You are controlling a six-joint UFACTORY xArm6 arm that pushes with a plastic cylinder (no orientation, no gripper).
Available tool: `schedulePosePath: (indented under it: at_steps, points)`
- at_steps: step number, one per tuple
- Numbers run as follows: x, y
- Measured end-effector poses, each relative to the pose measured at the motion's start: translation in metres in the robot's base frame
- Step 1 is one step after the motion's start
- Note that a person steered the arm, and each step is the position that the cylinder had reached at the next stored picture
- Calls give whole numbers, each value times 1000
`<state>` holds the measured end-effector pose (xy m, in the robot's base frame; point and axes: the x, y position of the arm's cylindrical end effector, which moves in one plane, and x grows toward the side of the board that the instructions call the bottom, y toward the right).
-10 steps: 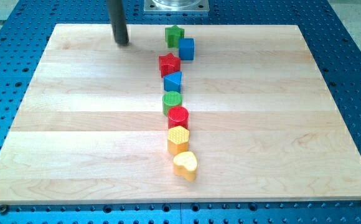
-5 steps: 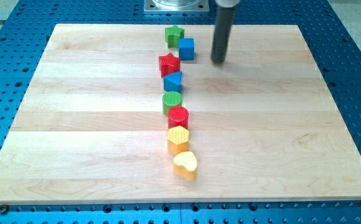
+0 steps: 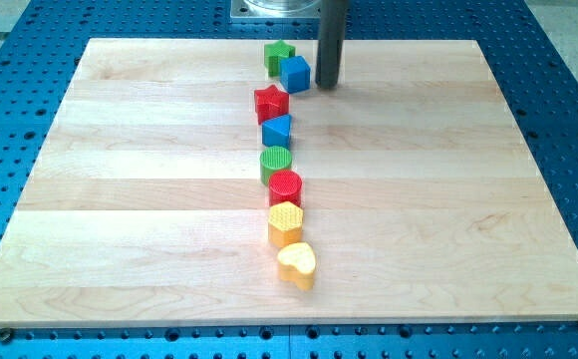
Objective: Place the blue cube diagonal to the green star
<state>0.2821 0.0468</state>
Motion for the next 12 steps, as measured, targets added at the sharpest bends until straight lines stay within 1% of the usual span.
schedulePosePath:
  at_steps: [1, 2, 3, 5, 6, 9, 10, 11, 12]
  points:
    - [9, -30]
    - [23, -48]
    - [-4, -28]
    - [-12, -64]
    - [-12, -19]
    - [-13, -2]
    - [-57, -4]
    - [-87, -36]
    - [-90, -61]
